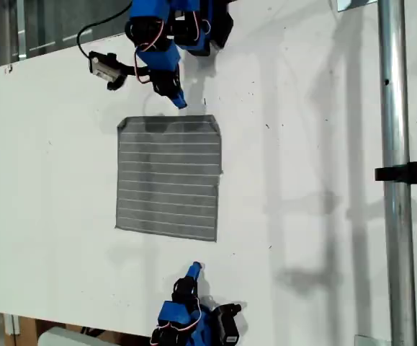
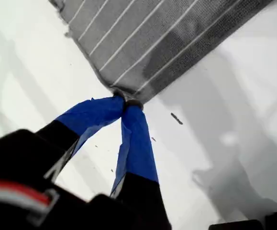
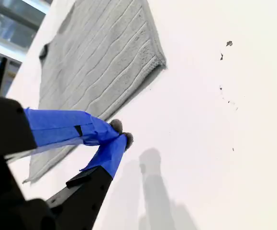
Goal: Grasp corners of a towel and fold twice.
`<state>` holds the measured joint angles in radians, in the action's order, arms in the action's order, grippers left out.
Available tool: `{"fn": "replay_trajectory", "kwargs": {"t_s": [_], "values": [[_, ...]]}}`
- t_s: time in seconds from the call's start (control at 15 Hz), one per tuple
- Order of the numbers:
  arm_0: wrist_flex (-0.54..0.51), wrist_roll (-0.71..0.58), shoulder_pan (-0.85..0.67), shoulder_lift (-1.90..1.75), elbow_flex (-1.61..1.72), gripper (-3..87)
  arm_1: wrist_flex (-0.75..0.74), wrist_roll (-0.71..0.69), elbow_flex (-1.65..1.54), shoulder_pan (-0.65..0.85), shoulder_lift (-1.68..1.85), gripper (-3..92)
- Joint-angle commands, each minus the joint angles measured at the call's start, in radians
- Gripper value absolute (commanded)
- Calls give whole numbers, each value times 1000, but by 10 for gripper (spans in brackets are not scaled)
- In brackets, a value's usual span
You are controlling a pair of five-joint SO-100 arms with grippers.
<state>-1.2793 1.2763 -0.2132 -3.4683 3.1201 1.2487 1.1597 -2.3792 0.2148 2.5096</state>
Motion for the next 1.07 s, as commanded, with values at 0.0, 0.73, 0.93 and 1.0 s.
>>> {"fn": "replay_trajectory", "kwargs": {"t_s": [0.0,0.73,0.93,1.0], "values": [[12,14,-6,-5,0,-27,-6,-207,321,-52,-359,-3],[11,25,6,-5,0,-27,305,-512,692,-118,-683,447],[11,25,11,-5,0,-27,74,-512,448,-98,-764,442],[11,26,11,-5,0,-27,11,-512,403,-91,-815,441]]}}
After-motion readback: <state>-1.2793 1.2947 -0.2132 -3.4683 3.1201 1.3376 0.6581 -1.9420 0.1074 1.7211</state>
